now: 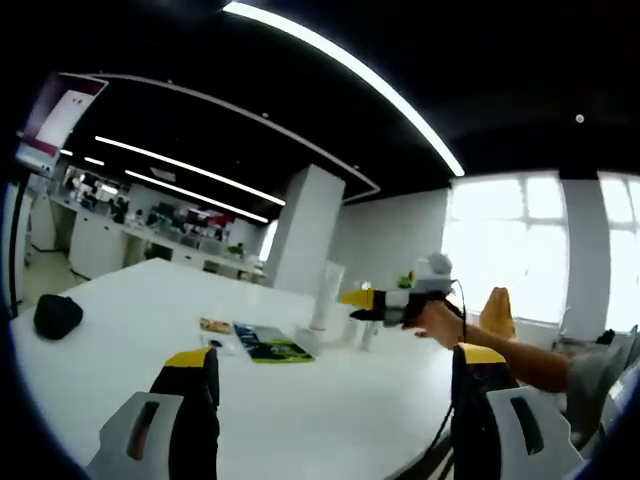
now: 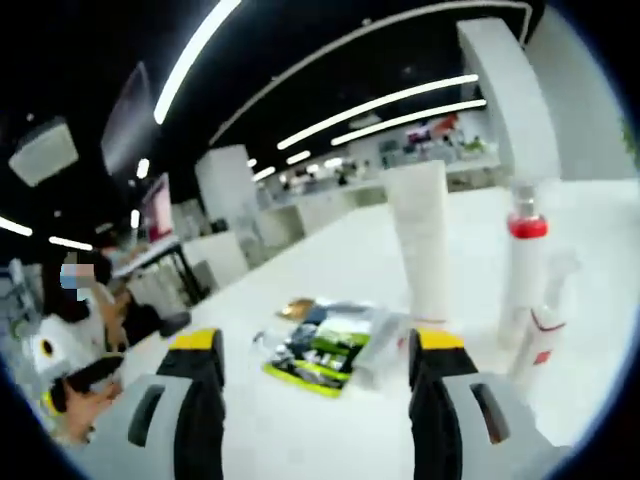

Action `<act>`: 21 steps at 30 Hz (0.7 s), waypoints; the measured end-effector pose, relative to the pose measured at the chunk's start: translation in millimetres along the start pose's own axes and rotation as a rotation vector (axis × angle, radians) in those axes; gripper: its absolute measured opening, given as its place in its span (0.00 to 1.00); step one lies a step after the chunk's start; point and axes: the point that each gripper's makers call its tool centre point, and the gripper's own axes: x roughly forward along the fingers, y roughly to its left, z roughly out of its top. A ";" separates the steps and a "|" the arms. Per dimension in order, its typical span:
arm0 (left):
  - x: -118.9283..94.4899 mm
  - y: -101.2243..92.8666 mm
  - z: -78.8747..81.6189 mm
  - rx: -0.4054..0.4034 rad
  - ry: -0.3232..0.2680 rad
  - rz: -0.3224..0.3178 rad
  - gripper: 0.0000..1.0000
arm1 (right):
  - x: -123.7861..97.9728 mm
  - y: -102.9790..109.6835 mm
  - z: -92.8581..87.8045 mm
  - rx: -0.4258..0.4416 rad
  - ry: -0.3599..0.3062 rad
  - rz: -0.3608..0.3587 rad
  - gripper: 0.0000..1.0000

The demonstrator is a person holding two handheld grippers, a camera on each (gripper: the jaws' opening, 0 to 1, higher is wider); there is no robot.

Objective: Arrange the skincare products in the storage area until every visible bottle or jar stands upright without overlapping.

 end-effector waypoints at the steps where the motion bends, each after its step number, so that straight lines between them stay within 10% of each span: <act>1: 0.3 -0.6 -0.7 -0.002 0.001 -0.003 0.99 | 6.3 -3.6 -2.1 -0.003 0.006 -0.024 0.74; 6: 0.8 -5.4 -4.8 -0.006 0.005 -0.019 0.99 | 23.4 -20.7 -20.8 0.021 0.112 -0.138 0.53; 21: -2.1 -4.9 -3.5 -0.013 -0.011 -0.010 0.97 | 49.3 -35.6 -57.8 -0.022 0.261 -0.295 0.44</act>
